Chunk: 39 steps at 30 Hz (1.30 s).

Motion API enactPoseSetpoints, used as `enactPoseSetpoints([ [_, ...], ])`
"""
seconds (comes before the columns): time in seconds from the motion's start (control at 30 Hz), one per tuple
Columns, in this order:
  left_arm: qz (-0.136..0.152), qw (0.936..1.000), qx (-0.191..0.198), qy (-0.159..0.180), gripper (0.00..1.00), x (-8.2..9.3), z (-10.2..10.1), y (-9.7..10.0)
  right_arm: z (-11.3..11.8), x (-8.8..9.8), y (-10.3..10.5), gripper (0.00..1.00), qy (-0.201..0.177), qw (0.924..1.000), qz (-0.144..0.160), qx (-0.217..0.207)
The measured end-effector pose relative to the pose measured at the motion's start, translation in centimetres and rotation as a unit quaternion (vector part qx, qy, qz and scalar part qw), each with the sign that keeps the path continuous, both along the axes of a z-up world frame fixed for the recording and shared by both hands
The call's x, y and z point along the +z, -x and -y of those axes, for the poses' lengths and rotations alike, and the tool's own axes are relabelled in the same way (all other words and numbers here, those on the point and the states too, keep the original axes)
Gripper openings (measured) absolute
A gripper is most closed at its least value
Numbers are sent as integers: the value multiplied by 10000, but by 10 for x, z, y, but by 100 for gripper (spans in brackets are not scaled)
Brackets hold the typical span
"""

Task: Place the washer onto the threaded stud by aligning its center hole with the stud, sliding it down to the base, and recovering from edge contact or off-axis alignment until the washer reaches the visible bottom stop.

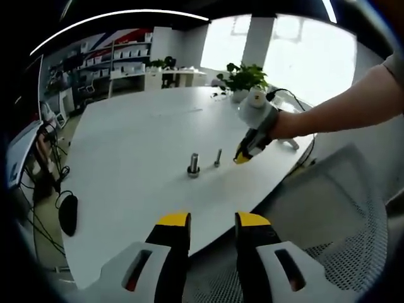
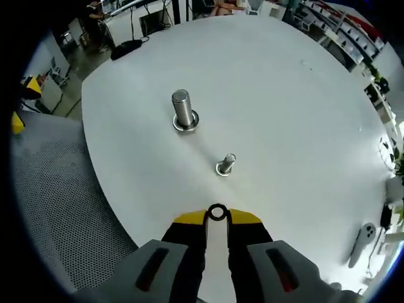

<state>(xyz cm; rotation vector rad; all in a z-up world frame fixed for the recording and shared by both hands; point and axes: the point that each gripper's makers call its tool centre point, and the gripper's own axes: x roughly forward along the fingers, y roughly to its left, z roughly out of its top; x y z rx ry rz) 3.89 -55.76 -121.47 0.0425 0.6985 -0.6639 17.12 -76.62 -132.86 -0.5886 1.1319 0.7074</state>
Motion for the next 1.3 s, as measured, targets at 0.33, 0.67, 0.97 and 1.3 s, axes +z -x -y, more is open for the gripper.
enactPoseSetpoints([
  [0.33, 18, 10000, -13, -4, 26, 1, 0, 1, 7, 12, -3, 13, 98, 9998, 119, 115],
  [0.67, 69, 10000, -34, 23, 26, 3, 1, 1, 5, 32, -16, 13, 175, 9987, 395, 255],
  [0.97, 109, 9999, -37, 53, 26, 4, 1, 0, -11, 37, -29, 13, 55, 9973, 525, 504],
  [1.3, 103, 9999, -27, 52, 26, 4, 1, 0, -39, 25, -37, 13, 232, 9932, 442, 1052],
])
